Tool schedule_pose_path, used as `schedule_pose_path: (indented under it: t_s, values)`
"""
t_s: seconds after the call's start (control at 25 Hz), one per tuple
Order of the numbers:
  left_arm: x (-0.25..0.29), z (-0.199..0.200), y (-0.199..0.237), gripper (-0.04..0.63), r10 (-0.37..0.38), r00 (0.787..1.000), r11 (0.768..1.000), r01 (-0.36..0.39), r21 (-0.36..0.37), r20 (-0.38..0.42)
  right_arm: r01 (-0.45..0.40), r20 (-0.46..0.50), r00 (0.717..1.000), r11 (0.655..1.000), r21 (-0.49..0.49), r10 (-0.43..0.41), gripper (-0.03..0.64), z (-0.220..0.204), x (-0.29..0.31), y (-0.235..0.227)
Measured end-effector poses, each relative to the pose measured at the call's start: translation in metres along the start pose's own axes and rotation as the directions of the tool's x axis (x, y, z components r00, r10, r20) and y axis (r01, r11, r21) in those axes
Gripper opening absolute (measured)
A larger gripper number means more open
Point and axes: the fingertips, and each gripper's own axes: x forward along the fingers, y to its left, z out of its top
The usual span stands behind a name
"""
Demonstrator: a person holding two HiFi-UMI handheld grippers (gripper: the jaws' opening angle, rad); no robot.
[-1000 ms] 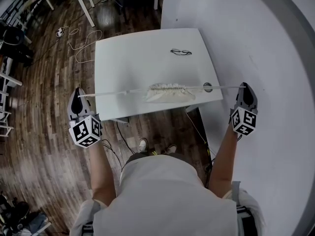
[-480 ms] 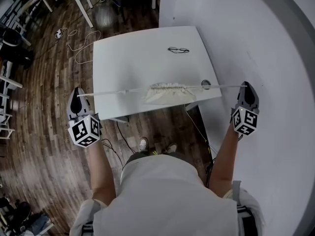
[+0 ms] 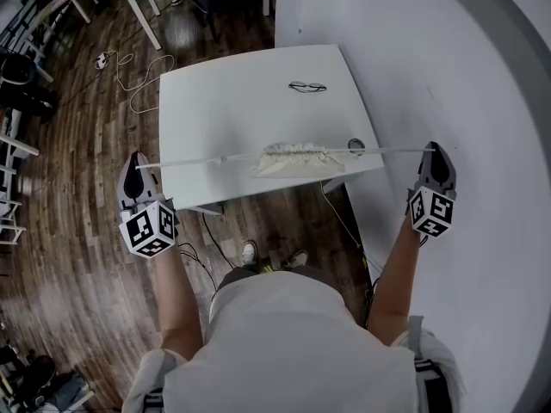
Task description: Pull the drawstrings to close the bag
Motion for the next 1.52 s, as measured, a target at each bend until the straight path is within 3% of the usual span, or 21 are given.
schedule_pose_path:
  t_s: [0.6, 1.08, 1.2, 1.28, 1.36, 1.52]
  values:
    - [-0.002, -0.001, 0.035, 0.018, 0.033, 0.999, 0.999, -0.033, -0.010, 0.006, -0.016, 0.050, 0.999, 0.999, -0.035, 0.018, 0.043, 0.022, 0.011, 0.029]
    - [0.015, 0.000, 0.039, 0.020, -0.011, 1.000, 1.000, 0.011, -0.019, 0.016, 0.021, 0.057, 0.998, 0.999, -0.032, -0.019, 0.043, 0.025, -0.005, 0.030]
    - [0.016, -0.006, 0.039, 0.018, -0.018, 1.000, 0.998, 0.017, -0.064, -0.009, -0.003, 0.024, 1.000, 1.000, 0.005, 0.002, 0.043, 0.013, -0.014, 0.036]
    - [0.020, -0.004, 0.036, 0.018, -0.031, 0.999, 0.988, 0.028, -0.150, -0.019, -0.033, 0.002, 0.999, 0.999, 0.011, 0.033, 0.043, 0.002, -0.018, 0.045]
    - [0.029, 0.013, 0.023, 0.017, -0.071, 0.997, 0.974, 0.073, -0.214, 0.018, -0.049, -0.022, 0.999, 0.999, 0.015, 0.049, 0.041, -0.010, -0.022, 0.051]
    - [0.039, 0.059, -0.013, 0.017, -0.149, 0.982, 0.967, 0.170, -0.192, 0.119, -0.071, -0.050, 0.996, 0.995, 0.069, 0.075, 0.043, -0.028, -0.025, 0.066]
